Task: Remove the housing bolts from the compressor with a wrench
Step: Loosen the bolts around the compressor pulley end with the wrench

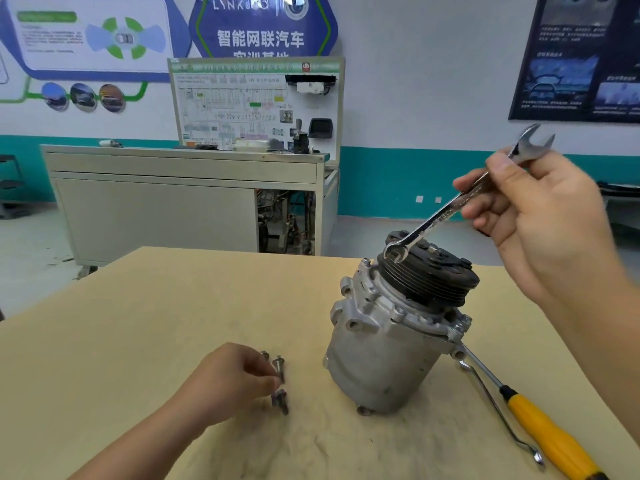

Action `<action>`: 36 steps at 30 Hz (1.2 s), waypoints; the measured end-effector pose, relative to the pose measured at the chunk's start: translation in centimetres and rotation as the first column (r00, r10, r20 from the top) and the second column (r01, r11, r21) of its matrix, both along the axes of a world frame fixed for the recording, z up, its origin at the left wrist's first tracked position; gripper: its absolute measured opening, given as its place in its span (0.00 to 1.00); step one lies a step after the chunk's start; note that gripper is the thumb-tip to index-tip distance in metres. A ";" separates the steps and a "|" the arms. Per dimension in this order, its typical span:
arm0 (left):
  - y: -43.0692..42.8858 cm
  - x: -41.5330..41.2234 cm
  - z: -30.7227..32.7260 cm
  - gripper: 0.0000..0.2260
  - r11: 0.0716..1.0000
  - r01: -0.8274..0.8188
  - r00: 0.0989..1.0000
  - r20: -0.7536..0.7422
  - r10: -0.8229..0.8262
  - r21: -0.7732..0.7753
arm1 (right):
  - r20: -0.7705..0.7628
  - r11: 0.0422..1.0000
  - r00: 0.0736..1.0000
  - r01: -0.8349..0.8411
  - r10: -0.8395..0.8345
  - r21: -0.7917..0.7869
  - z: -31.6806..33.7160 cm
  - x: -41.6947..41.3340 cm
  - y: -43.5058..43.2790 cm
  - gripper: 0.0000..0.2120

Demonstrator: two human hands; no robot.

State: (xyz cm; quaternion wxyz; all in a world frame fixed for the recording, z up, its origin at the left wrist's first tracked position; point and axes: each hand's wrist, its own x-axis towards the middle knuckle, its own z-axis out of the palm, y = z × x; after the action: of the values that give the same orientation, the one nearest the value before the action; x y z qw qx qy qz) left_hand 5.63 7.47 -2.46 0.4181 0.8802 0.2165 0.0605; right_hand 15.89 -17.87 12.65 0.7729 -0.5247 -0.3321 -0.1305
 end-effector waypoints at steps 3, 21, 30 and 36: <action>0.5 0.2 -1.1 0.04 0.986 0.008 0.999 -0.037 -0.002 0.166 | -0.001 0.999 0.999 0.039 -0.039 0.028 0.1 -0.2 -0.1 0.09; 1.2 -0.1 -2.0 0.06 0.924 0.031 0.999 -0.023 -0.025 0.380 | 0.126 0.975 0.969 0.219 -0.212 -0.042 0.0 -0.4 0.3 0.09; -1.7 1.9 2.8 0.06 0.953 0.012 0.946 0.304 -0.109 0.303 | 0.280 0.909 0.923 0.335 -0.264 -0.247 -0.1 -0.1 2.4 0.10; -4.3 4.4 6.2 0.03 0.988 0.109 0.801 0.579 -0.152 0.109 | 0.331 0.865 0.907 0.371 -0.259 -0.339 -0.2 0.6 4.1 0.11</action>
State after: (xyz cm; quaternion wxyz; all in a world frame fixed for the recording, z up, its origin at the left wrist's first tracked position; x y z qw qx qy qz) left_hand 10.03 3.12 3.75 0.4365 0.8456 0.0142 0.3070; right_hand 16.47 -13.79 12.41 0.5654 -0.6935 -0.3643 -0.2581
